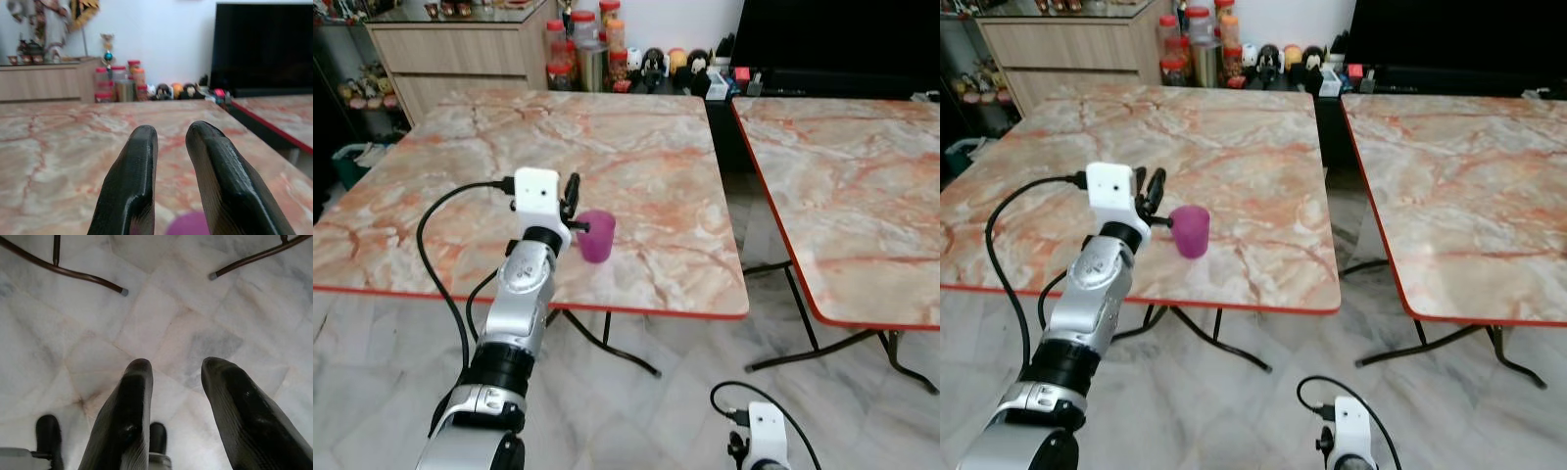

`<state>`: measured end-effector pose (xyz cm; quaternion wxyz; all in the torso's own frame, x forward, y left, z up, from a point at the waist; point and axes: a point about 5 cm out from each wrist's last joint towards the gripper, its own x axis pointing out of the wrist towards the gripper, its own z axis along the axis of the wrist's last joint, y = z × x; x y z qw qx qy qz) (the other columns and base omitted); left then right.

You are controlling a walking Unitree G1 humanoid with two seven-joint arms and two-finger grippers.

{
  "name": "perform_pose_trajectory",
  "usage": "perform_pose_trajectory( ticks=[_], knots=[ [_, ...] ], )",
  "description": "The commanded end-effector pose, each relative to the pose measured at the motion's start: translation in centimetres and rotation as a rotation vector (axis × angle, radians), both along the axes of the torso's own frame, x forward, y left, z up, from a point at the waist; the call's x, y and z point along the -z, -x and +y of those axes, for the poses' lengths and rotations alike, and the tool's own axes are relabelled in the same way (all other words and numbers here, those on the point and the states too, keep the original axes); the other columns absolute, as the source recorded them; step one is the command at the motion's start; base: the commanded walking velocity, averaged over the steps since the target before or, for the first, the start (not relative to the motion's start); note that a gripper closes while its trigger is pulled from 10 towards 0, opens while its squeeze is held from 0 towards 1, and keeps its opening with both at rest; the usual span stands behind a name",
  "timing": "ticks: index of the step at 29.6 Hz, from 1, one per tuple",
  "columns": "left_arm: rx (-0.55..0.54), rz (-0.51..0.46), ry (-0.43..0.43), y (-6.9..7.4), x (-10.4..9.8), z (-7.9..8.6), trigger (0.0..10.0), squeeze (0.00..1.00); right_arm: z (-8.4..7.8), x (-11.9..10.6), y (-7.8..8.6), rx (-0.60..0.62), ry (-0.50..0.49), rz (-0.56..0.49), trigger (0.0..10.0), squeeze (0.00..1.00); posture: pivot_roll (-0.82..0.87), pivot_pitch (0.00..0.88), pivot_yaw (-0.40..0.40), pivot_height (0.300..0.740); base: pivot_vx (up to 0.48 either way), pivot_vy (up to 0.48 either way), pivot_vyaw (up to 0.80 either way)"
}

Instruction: Setting the table

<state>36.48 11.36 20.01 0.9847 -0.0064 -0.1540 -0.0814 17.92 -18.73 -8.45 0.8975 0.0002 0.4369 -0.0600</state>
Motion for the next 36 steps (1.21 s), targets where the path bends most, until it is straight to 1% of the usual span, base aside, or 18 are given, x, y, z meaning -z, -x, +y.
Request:
perform_pose_trajectory(
  ticks=[1, 15, 17, 21, 22, 23, 24, 25, 27, 29, 31, 32, 34, 35, 36],
  knots=[
    [-0.008, -0.013, 0.009, -0.1, -0.2, 0.5, 10.0, 0.0, 0.3, -0.2, -0.5, -0.006, -0.006, -0.022, 10.0, 0.0, 0.08, 0.0, -0.022, 0.74, 0.349, 0.0, 0.0],
    [-0.004, -0.026, 0.006, -0.2, -0.4, 0.6, 10.0, 0.0, 0.3, -0.2, -0.5, 0.002, -0.009, -0.017, 10.0, 0.0, 0.08, 0.0, -0.017, 0.74, 0.359, 0.0, 0.0],
    [0.016, -0.027, 0.015, -0.1, -0.5, 0.7, 10.0, 0.0, 0.4, -0.1, -0.4, 0.001, -0.008, -0.013, 10.0, 0.0, 0.08, 0.0, -0.015, 0.74, 0.345, 0.0, 0.0],
    [0.039, 0.028, 0.066, 0.0, -0.3, 1.3, 10.0, 0.0, 0.5, -0.1, -0.3, 0.003, -0.008, -0.009, 10.0, 0.0, 0.08, 0.0, -0.008, 0.74, 0.0, 0.0, 0.0],
    [0.061, 0.097, 0.074, -0.1, 0.1, 1.7, 10.0, 0.0, 0.4, 0.0, -0.2, 0.005, -0.007, -0.006, 10.0, 0.0, 0.08, 0.0, -0.005, 0.74, 0.0, 0.0, 0.0],
    [0.061, 0.097, 0.074, -0.1, 0.1, 1.7, 10.0, 0.0, 0.4, 0.0, -0.2, 0.005, -0.007, -0.006, 10.0, 0.0, 0.08, 0.0, -0.005, 0.74, 0.0, 0.0, 0.0],
    [0.084, 0.147, 0.094, 0.0, 0.2, 2.2, 10.0, 0.0, 0.5, 0.0, -0.1, 0.006, -0.007, -0.005, 10.0, 0.0, 0.08, 0.0, -0.005, 0.74, 0.0, 0.0, 0.0],
    [0.09, 0.164, 0.103, 0.0, 0.3, 2.4, 10.0, 0.0, 0.5, 0.0, -0.1, 0.006, -0.008, -0.005, 10.0, 0.0, 0.08, 0.0, -0.005, 0.74, 0.0, 0.0, 0.0],
    [0.073, 0.213, 0.048, -0.1, 0.6, 3.1, 10.0, 0.0, 0.5, 0.0, -0.1, 0.005, -0.008, -0.004, 10.0, 0.0, 0.09, 0.0, -0.005, 0.74, 0.0, 0.0, 0.0],
    [0.077, 0.235, 0.02, -0.2, 0.4, 3.7, 10.0, 0.0, 0.7, 0.1, 0.0, -0.001, -0.008, 0.0, 10.0, 0.0, 0.09, 0.0, -0.005, 0.74, 0.0, 0.0, 0.0],
    [0.073, 0.229, 0.005, -0.2, 0.2, 3.9, 10.0, 0.0, 0.8, 0.1, 0.0, -0.003, -0.008, 0.0, 10.0, 0.0, 0.09, 0.0, -0.005, 0.74, 0.0, 0.0, 0.0],
    [0.072, 0.225, 0.0, -0.3, -0.5, 4.1, 10.0, 0.0, 0.9, 0.1, 0.0, -0.006, -0.01, 0.001, 10.0, 0.0, 0.09, 0.0, -0.004, 0.74, 0.0, 0.0, 0.0],
    [0.072, 0.237, 0.003, -0.5, -0.7, 4.2, 10.0, 0.0, 1.0, 0.1, 0.0, -0.007, -0.011, 0.001, 10.0, 0.0, 0.09, 0.0, -0.003, 0.74, 0.0, 0.0, 0.0],
    [0.074, 0.25, -0.01, -0.6, -0.6, 4.1, 10.0, 0.45, 1.0, 0.1, 0.1, -0.007, -0.011, 0.001, 10.0, 0.0, 0.09, 0.0, 0.0, 0.74, 0.0, 0.0, 0.0],
    [0.076, 0.26, -0.019, -0.6, -0.6, 4.1, 10.0, 0.45, 1.0, 0.1, 0.1, -0.006, -0.011, 0.002, 10.0, 0.0, 0.09, 0.0, 0.0, 0.74, 0.0, 0.0, 0.0]
  ],
)
